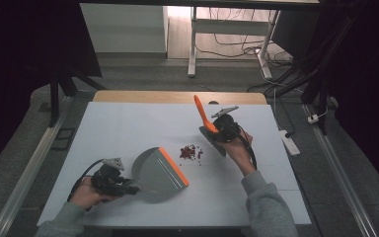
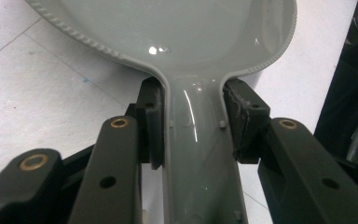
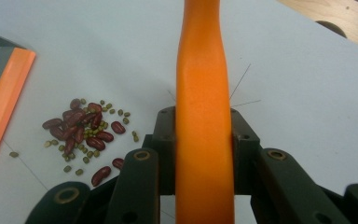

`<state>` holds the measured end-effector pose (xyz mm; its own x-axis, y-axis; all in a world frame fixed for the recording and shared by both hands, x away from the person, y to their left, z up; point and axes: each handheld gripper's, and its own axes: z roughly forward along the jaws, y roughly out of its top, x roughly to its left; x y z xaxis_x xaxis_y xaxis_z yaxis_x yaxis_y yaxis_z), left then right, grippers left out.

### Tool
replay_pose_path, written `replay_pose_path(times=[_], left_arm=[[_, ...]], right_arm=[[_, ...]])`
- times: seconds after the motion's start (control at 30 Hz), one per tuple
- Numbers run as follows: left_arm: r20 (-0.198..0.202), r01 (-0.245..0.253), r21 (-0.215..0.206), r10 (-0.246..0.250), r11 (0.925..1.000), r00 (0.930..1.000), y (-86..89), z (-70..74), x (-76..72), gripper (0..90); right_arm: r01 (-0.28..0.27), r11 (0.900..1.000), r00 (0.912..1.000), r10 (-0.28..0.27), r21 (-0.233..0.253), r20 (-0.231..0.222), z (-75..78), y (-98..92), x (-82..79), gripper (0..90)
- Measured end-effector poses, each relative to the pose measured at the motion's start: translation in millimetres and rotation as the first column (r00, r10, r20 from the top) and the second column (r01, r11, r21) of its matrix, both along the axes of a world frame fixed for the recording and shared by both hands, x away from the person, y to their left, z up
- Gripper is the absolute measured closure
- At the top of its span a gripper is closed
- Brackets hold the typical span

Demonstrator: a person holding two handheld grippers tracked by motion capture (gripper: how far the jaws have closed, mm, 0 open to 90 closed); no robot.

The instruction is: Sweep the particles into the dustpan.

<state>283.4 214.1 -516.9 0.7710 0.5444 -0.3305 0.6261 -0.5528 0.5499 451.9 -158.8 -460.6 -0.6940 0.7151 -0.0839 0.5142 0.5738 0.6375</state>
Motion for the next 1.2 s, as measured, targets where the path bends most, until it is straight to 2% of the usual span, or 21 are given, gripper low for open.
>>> replay_pose_path(times=[0.27, 0.63, 1.0, 1.2], left_arm=[[-0.005, 0.003, -0.003, -0.003, 1.0000, 1.0000, -0.4, -0.8, 0.9, 61.8], [-0.009, 0.001, -0.005, -0.001, 1.0000, 1.0000, -1.2, -1.2, 1.3, 61.8], [-0.014, 0.000, -0.008, 0.000, 1.0000, 0.9999, -2.3, -1.6, 2.1, 61.8], [-0.015, -0.001, -0.013, 0.001, 0.9999, 0.9999, -3.7, -2.5, 3.2, 61.9]], right_arm=[[-0.020, 1.000, 0.9997, 0.020, -0.005, -0.017, -9.2, 11.0, 1.6, 70.5], [-0.048, 0.999, 0.9988, 0.047, -0.023, -0.016, -12.0, 21.8, -1.6, 70.5], [-0.100, 0.993, 0.9949, 0.100, -0.067, -0.015, -13.4, 35.0, -8.1, 70.5], [-0.123, 0.990, 0.9924, 0.121, -0.067, -0.022, -12.5, 44.7, -11.9, 70.5]])
